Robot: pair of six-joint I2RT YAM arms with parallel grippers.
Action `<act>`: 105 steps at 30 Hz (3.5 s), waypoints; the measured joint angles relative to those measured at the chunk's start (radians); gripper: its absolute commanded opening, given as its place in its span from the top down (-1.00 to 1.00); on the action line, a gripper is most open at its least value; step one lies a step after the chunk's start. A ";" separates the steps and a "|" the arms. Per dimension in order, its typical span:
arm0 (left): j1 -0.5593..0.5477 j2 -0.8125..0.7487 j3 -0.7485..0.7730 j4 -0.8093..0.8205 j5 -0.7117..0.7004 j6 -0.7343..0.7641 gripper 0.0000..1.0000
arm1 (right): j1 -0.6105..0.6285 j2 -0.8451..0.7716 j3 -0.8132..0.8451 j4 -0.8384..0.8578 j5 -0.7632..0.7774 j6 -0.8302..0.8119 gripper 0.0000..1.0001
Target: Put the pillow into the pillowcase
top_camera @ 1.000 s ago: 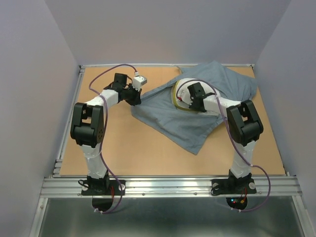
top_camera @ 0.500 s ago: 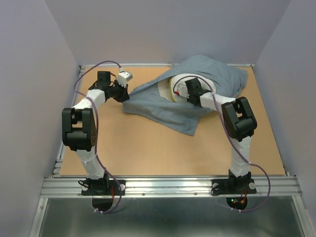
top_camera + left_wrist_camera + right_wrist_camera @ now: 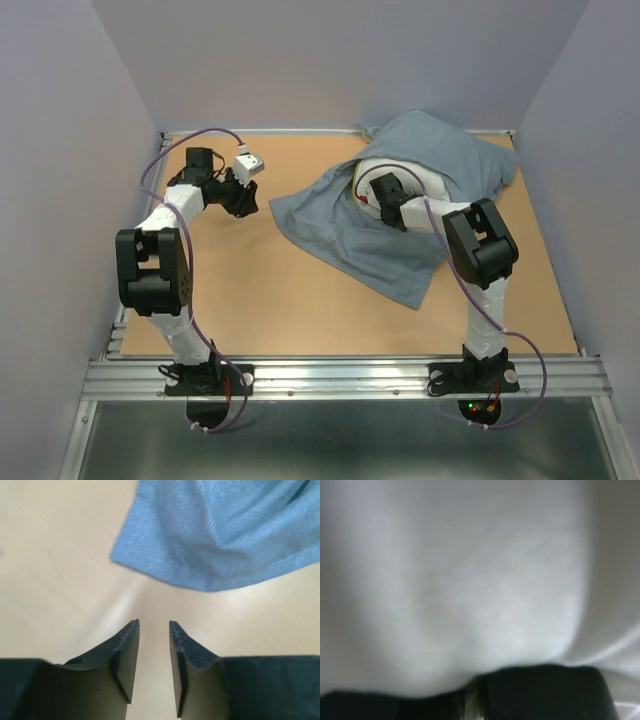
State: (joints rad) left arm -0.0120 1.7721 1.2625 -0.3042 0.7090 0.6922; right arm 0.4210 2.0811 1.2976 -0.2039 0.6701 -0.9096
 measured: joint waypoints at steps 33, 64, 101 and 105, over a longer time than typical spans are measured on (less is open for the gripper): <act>-0.659 -0.027 -0.267 0.793 -0.066 0.563 0.38 | -0.014 0.033 0.101 -0.325 0.012 0.140 0.99; -0.733 0.410 -0.032 0.945 -0.147 0.830 0.56 | -0.017 0.032 0.117 -0.365 -0.016 0.144 0.99; -0.663 -0.189 -0.213 0.468 -0.048 0.840 0.08 | -0.034 0.006 0.306 -0.896 -0.512 0.203 0.72; -0.663 -0.187 -0.213 0.455 -0.039 0.848 -0.10 | -0.034 0.006 0.306 -0.923 -0.540 0.204 0.79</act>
State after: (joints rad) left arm -0.6750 1.5852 1.0496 0.1509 0.6701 1.5402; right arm 0.3874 2.0869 1.6035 -1.1271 0.1303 -0.7052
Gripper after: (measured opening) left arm 0.520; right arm 0.166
